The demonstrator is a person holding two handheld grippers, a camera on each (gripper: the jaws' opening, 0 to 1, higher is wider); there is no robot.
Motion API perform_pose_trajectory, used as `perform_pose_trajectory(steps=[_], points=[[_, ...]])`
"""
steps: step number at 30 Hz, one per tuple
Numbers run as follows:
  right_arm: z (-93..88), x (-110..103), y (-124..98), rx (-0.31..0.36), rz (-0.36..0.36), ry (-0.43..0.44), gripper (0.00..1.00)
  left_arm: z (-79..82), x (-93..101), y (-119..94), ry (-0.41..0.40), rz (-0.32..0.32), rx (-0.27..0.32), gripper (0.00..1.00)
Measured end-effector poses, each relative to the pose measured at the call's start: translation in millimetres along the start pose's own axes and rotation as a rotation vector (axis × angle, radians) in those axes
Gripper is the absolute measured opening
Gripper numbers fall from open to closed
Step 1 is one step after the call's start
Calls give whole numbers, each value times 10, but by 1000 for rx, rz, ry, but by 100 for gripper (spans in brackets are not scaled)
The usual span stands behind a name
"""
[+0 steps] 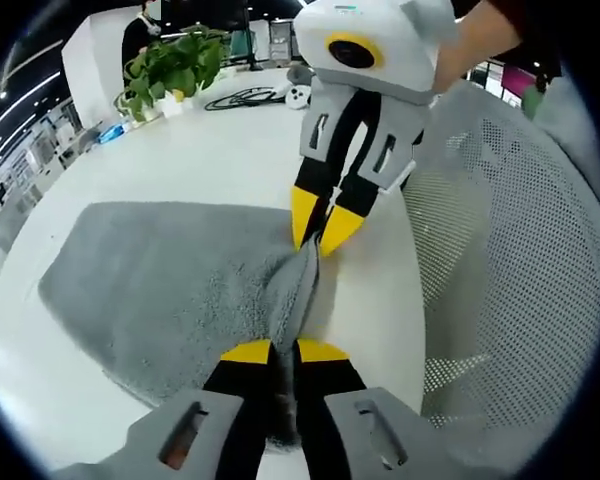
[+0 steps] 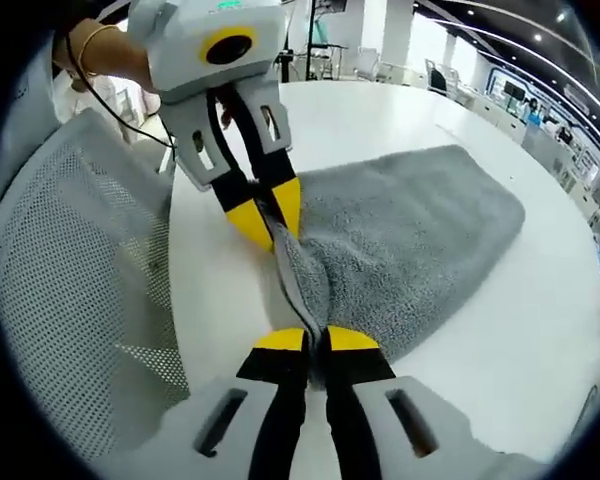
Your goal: Fold the towel on the table until its edges align and the towel forms a compact rectangular stack.
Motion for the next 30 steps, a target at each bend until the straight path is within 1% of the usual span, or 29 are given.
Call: perform_pose_trajectory(steps=[3, 9, 13, 16, 18, 23, 25, 28, 30], points=[[23, 19, -45, 12, -4, -4, 3, 40, -9, -71, -8, -4, 15, 7], [104, 16, -163, 24, -8, -2, 3, 122, 10, -165, 20, -3, 19, 7], [129, -21, -244, 31, 0, 2, 3, 170, 68, -249, 31, -8, 24, 7], [109, -68, -270, 30, 17, 0, 3, 181, 148, -299, 49, -26, 20, 7], [123, -152, -316, 30, 31, -1, 3, 175, 202, -331, 56, -39, 17, 7], [134, -267, -413, 31, 69, 12, 3, 170, 346, -418, 49, -70, 23, 7], [147, -309, -467, 41, 86, 18, 3, 175, 402, -470, 42, -72, 31, 7], [171, -347, -542, 69, 104, 77, 3, 186, 473, -552, 37, -74, 46, 7], [186, -378, -597, 81, 112, 91, 3, 199, 507, -606, 27, -81, 57, 7]])
Point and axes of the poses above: the point that each gripper's makers call its tool centre point, and the gripper's own axes: y roughly forward along the fingers, x roughly to its right, z roughly out of its top, the point moved 7 cm from there along -y, roughly backward along the fingers, and after that the axes turned 4 degrees about -y, right-handed, at the moved point
